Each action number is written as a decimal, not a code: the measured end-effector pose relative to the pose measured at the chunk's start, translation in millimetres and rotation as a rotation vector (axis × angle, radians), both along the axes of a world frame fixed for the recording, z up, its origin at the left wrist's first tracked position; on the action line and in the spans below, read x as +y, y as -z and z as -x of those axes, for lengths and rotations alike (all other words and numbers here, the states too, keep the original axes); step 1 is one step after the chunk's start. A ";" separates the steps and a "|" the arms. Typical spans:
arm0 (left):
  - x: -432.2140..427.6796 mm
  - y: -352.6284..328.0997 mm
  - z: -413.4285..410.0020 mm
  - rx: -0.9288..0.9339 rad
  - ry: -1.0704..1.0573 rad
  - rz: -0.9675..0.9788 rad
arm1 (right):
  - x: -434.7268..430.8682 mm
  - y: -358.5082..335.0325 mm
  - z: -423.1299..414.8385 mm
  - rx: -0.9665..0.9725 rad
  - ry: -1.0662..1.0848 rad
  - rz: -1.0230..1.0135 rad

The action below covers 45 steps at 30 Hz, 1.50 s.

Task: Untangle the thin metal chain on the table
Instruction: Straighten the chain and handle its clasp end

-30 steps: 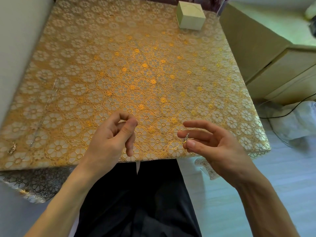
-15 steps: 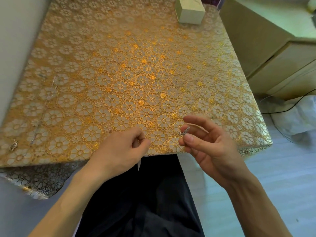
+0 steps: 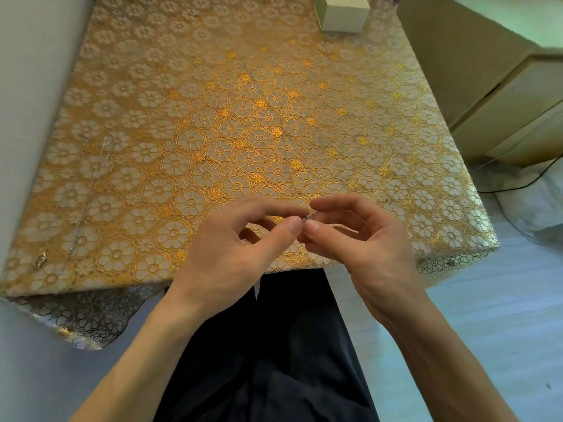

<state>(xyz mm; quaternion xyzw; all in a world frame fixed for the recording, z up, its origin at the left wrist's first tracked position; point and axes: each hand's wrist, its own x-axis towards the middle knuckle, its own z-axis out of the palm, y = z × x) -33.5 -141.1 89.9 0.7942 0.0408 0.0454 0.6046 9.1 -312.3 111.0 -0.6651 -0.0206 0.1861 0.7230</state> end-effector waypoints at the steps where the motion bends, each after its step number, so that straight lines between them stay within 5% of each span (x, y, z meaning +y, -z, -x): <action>1: -0.5 -0.8 0.0 -0.020 -0.012 0.008 | 1.2 -1.1 0.6 -0.010 -0.002 0.005; 7: 0.6 -0.8 -0.8 -0.049 -0.068 0.004 | 7.1 -2.0 3.1 -0.038 0.015 0.013; 16: -4.7 -4.3 5.2 -0.182 -0.113 -0.398 | 8.0 5.3 3.1 -0.031 0.082 -0.053; 29: -27.9 4.5 5.6 -0.180 -0.323 -0.632 | 14.4 20.5 9.4 -0.218 0.137 0.057; 45: -15.6 -3.1 3.6 0.210 -0.190 0.061 | 18.5 26.2 0.7 -0.339 -0.040 -0.012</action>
